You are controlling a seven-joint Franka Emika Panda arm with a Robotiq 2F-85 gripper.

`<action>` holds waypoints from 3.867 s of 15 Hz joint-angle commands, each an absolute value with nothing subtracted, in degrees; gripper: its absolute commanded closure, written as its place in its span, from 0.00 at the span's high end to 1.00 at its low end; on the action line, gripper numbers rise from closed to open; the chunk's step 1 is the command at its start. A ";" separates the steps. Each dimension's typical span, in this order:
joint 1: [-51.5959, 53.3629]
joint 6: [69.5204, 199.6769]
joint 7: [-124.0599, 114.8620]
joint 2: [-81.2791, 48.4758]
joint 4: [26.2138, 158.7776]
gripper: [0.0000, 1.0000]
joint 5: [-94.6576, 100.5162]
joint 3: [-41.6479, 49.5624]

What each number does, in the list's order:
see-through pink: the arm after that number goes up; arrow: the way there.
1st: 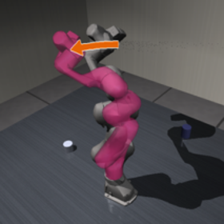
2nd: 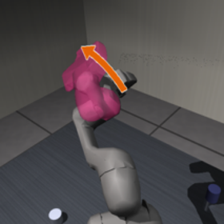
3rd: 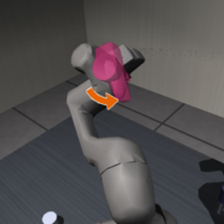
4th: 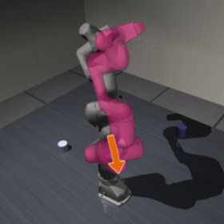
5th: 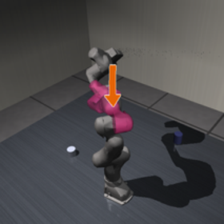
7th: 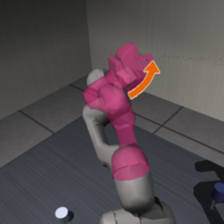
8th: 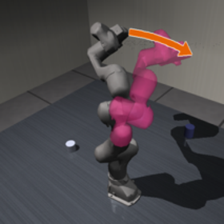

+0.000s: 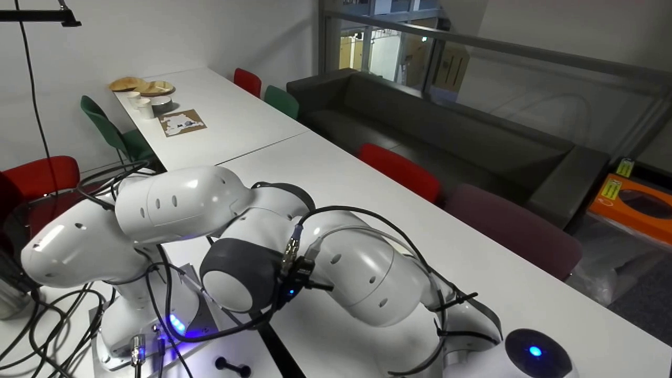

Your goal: Stack up the brown plates on the right side and then move them to the left

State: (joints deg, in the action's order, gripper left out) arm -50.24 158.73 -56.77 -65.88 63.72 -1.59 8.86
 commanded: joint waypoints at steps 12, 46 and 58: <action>-64.25 133.54 -32.49 -67.44 59.16 1.00 -3.90 -12.13; -52.24 186.18 11.15 -34.23 136.11 1.00 6.06 -5.67; -45.54 186.13 1.98 -27.21 144.83 1.00 4.23 -7.21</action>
State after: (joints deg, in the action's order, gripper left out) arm -47.78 188.85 4.76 -29.22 144.49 6.18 -7.03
